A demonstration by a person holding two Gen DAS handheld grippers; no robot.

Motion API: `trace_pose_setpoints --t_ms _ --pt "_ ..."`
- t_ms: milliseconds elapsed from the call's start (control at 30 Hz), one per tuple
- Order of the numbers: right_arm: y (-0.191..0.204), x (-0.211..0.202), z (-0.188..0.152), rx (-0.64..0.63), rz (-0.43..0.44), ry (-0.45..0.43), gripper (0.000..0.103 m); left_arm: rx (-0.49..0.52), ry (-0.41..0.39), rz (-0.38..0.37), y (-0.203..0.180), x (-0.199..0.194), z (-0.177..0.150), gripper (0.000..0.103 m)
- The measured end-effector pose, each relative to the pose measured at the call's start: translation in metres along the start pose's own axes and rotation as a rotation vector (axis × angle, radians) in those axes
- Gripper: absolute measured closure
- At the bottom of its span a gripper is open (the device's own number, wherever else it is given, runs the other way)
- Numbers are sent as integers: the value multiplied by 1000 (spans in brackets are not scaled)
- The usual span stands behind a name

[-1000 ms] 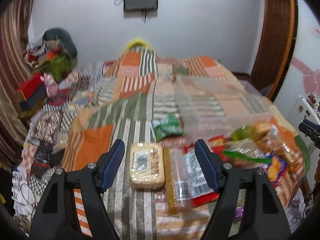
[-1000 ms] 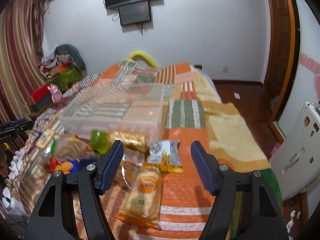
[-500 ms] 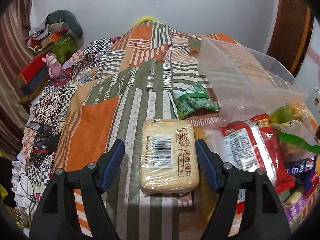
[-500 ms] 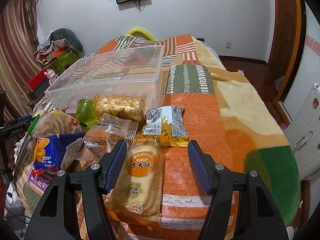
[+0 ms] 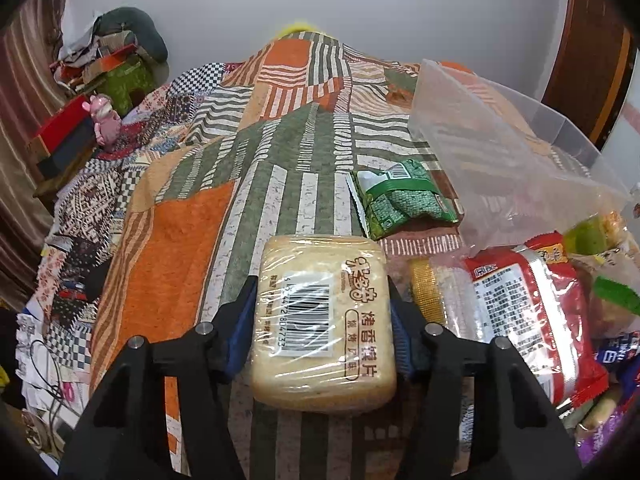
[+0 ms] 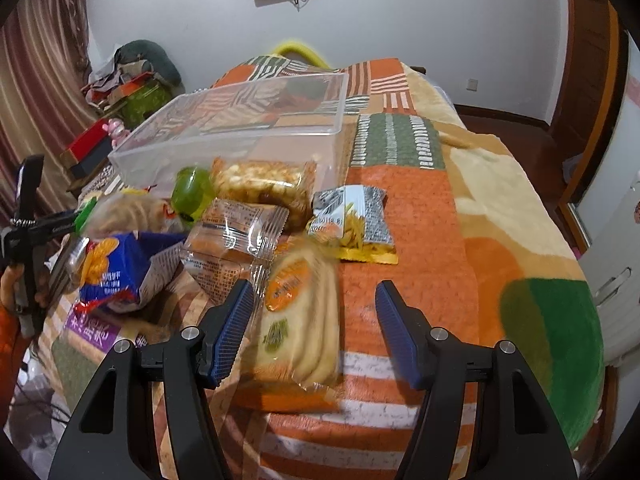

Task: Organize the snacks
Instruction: 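Grasp the wrapped bread loaf with left gripper while right gripper grasps the cake bun, then carry bread loaf and cake bun into the clear box and open both grippers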

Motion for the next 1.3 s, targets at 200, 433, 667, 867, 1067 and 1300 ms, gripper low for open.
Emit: trace_pose_setpoints --t_ms 200,433,667,867,1067,1300 --pt "3 8 -1 -13 5 17 49 6 -9 -4 -2 -8 -2 48" --pt "0 7 -1 25 -1 15 70 14 -43 -17 -8 -33 2 48" --pt "-5 -12 4 35 -18 -34 71 28 -89 -21 -24 -59 10 48" --pt "-7 -36 23 33 -7 -128 71 7 -137 -42 -29 -78 16 48" --pt "-4 -44 43 25 9 -194 71 17 -179 -68 -43 -98 27 48" --pt "15 -52 65 -9 40 -266 71 69 -227 -119 -78 -109 48 48"
Point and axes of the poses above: each gripper's, at about its wrist camera, not at the fingertips, and x roughly the way its jaws point, y to its left, z to its top, the point moved 3 cm from there along x, roughly the way its jaws point, and after that the axes turned 8 degrees about -z, right-handed, at the moved point
